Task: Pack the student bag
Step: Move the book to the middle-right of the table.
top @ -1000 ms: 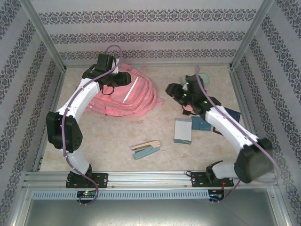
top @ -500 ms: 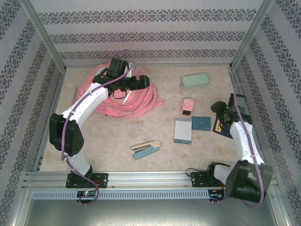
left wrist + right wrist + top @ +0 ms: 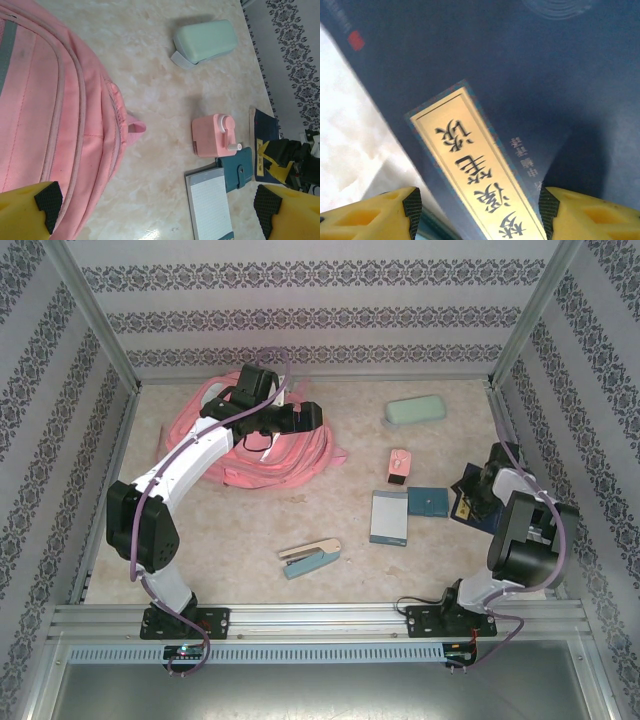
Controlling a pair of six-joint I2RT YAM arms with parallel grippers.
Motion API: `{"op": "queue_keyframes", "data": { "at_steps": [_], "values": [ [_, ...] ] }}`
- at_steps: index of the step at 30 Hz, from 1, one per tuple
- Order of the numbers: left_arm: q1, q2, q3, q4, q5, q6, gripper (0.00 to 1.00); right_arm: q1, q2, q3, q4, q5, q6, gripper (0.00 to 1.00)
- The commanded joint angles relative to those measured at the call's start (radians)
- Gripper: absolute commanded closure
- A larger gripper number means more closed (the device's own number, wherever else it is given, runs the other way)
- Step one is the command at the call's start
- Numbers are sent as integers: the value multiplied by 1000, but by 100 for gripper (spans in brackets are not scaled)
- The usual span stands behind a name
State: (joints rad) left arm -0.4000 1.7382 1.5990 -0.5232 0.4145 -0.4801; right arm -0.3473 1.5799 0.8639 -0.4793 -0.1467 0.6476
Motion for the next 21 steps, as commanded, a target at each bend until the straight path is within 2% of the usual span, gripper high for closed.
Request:
{"op": "queue_keyframes", "data": {
  "at_steps": [1,14,21],
  "values": [
    [-9,-1,5,-4,-5,-3,0,88,64,21,18,-92,6,35],
    [-10,1,-3,-9,-6,3,0,400,160,142,24,-125,80,37],
    [-41,10,10,-17,-36,8,4,474,204,198,21,-131,81,38]
  ]
}}
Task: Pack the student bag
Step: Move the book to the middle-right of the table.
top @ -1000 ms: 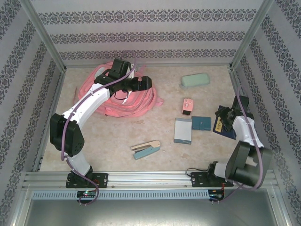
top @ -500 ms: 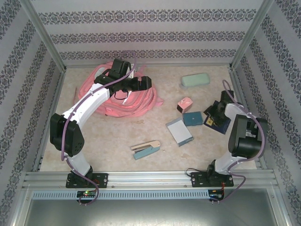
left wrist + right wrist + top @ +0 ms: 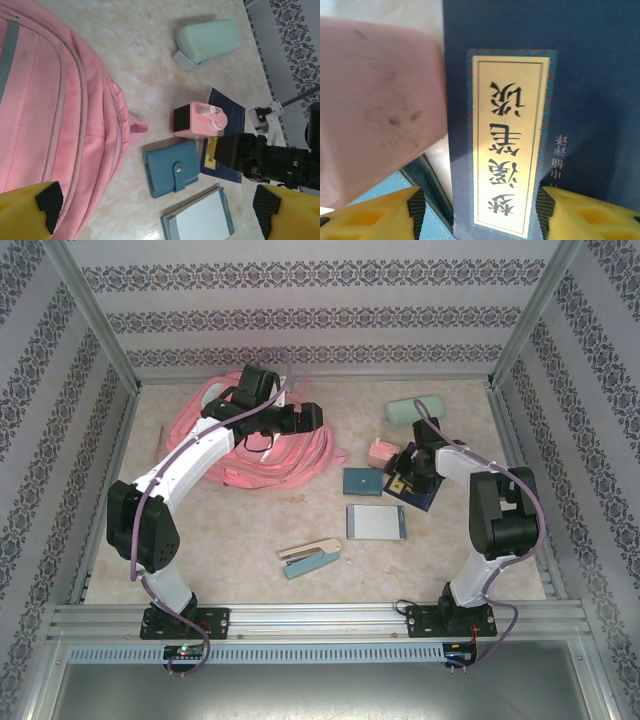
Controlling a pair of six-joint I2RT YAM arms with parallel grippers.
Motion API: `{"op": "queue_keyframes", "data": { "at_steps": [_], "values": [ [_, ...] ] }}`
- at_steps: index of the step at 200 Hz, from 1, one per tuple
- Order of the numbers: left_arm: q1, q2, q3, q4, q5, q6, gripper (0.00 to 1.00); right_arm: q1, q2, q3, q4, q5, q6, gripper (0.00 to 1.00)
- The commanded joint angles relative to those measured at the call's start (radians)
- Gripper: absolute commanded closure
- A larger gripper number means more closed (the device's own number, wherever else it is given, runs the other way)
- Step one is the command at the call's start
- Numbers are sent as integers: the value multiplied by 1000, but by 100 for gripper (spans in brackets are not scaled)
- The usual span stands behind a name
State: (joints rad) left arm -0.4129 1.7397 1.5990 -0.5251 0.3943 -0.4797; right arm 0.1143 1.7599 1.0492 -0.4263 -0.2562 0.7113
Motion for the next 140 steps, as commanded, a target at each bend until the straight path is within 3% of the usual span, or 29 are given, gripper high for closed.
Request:
{"op": "queue_keyframes", "data": {
  "at_steps": [1,56,102,140],
  "values": [
    [-40,15,17,-11,-13,7,6,11,14,14,-36,-14,13,38],
    [-177,106,66,52,-3,-31,25,-24,-147,-21,-83,23,-9,38],
    [-298,256,139,76,-8,-36,50,-126,-317,-127,-96,50,0,38],
    [-382,412,280,40,-33,-8,57,-190,-432,-203,-101,64,-4,35]
  ]
}}
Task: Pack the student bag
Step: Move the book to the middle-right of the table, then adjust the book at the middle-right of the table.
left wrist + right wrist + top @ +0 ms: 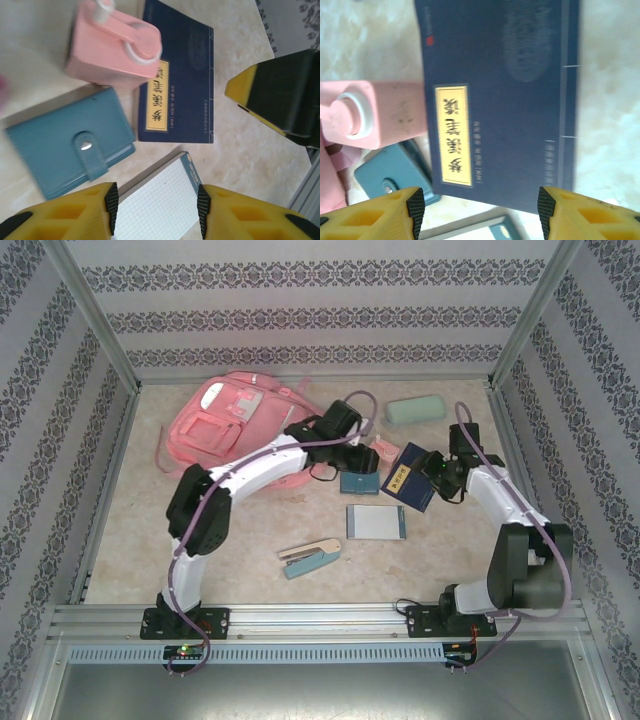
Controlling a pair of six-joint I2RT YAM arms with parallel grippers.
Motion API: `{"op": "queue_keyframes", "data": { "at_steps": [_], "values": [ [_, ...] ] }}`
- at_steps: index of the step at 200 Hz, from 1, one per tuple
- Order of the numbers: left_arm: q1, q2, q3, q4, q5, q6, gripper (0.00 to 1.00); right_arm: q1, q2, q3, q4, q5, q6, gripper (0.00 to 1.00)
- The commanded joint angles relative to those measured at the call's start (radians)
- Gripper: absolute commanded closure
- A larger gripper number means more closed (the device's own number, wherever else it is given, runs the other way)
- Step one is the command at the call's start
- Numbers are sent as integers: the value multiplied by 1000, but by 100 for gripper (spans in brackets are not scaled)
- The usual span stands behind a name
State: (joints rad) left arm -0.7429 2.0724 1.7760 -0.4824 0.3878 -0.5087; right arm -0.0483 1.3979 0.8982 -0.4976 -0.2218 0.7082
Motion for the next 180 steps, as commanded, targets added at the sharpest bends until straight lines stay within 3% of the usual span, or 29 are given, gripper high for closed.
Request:
{"op": "queue_keyframes", "data": {
  "at_steps": [1,43,101,180],
  "values": [
    [-54,84,107,-4,-28,22,58,-29,-72,-52,-30,30,-2,35],
    [-97,259,273,-15,-35,25,66,-44,-144,-99,-5,21,-33,31],
    [-86,459,491,-82,-112,8,66,-44,-141,-106,8,13,-82,29],
    [-19,595,658,-122,-168,-33,60,-45,-62,-129,107,28,-122,26]
  ]
}}
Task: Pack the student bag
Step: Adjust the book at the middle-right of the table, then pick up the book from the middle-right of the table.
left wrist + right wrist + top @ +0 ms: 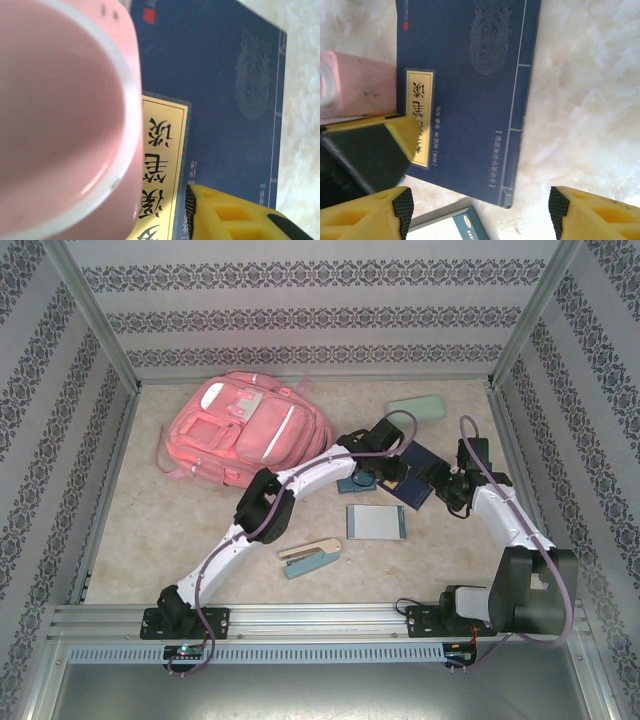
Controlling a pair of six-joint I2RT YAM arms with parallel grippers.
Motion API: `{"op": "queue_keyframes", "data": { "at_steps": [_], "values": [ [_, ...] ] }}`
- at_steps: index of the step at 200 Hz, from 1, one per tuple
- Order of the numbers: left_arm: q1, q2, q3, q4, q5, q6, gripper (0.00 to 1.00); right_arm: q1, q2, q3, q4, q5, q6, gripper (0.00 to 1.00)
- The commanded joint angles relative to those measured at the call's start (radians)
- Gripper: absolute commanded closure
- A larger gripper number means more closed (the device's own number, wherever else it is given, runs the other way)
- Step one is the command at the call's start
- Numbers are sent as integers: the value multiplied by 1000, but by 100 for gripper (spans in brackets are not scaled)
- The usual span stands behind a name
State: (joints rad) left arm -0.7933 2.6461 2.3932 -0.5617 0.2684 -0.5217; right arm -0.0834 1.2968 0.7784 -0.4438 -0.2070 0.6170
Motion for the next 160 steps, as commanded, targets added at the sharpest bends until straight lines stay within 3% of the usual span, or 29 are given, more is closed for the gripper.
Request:
{"op": "queue_keyframes", "data": {
  "at_steps": [1,75,160],
  "values": [
    [32,21,40,-43,-48,-20,60,-10,42,-8,54,14,-31,26],
    [48,55,98,-21,-43,-20,56,-12,240,67,106,5,-22,26],
    [51,112,106,-69,54,-61,62,-15,389,151,138,38,-37,28]
  ]
}}
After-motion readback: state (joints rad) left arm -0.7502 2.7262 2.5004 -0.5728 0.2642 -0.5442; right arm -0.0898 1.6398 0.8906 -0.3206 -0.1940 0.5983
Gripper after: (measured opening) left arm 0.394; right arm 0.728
